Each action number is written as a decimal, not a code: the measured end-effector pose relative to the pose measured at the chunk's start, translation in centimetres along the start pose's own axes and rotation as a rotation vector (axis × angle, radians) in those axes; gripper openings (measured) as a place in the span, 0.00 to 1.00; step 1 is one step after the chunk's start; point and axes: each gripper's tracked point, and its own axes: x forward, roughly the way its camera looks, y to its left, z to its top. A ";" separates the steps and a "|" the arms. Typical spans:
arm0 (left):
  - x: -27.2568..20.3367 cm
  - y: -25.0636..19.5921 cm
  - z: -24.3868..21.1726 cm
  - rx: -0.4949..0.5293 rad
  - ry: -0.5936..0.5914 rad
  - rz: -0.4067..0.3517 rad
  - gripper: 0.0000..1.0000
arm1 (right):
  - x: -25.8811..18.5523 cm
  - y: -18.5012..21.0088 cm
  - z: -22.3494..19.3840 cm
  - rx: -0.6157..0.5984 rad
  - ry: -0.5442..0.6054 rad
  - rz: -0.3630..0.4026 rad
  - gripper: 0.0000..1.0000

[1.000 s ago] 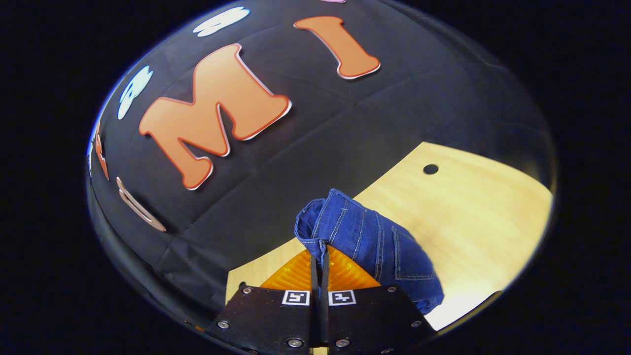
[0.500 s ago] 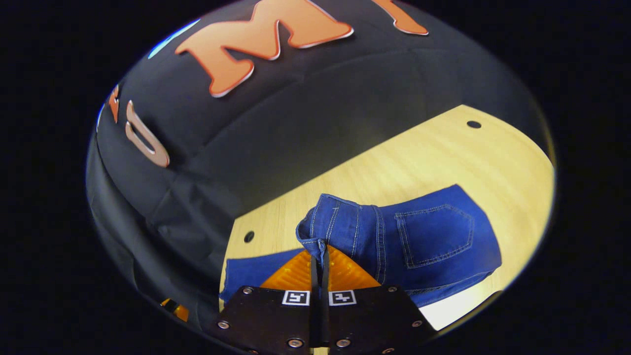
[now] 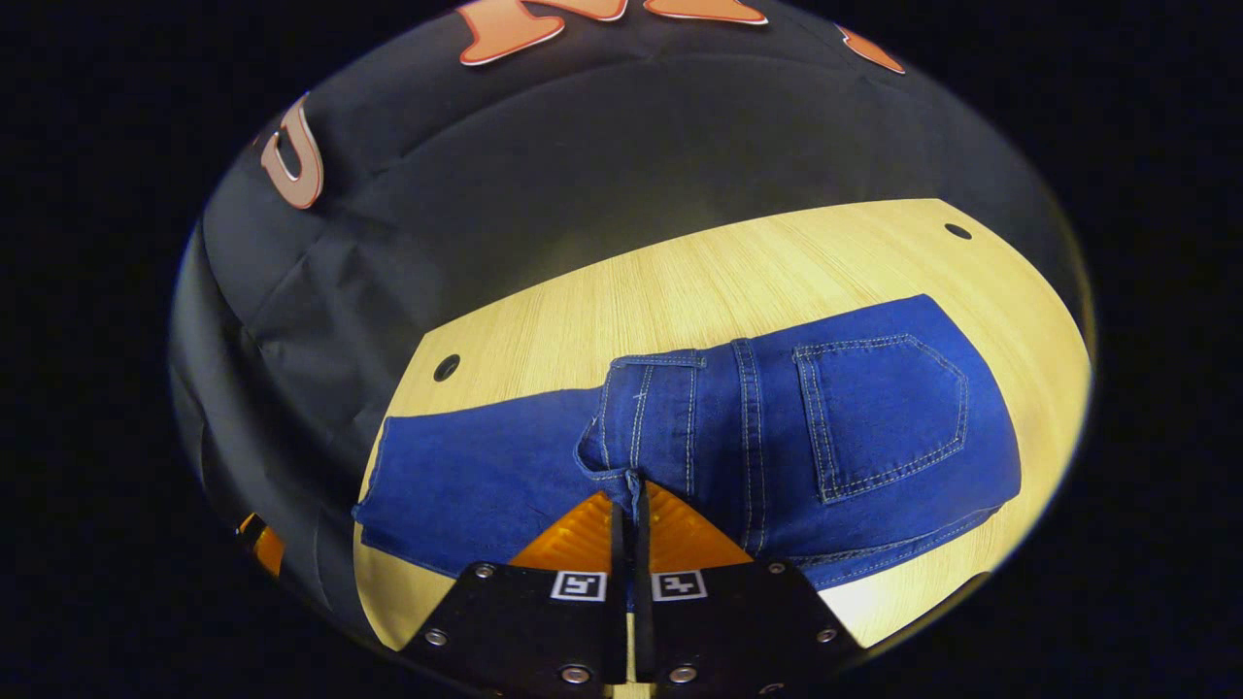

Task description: Grasp the waist and the cuffs of the jeans and fold them to make the two legs overlap; first hold the waist and fold one-third of the jeans toward the cuffs, then hold the cuffs and fold the remaining one-third in the same direction to finish folding.

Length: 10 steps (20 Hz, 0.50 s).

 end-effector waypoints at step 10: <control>2.3 -2.6 -2.9 -0.480 0.120 -0.075 0.98 | -3.2 -0.8 3.1 -0.046 -0.016 0.088 0.99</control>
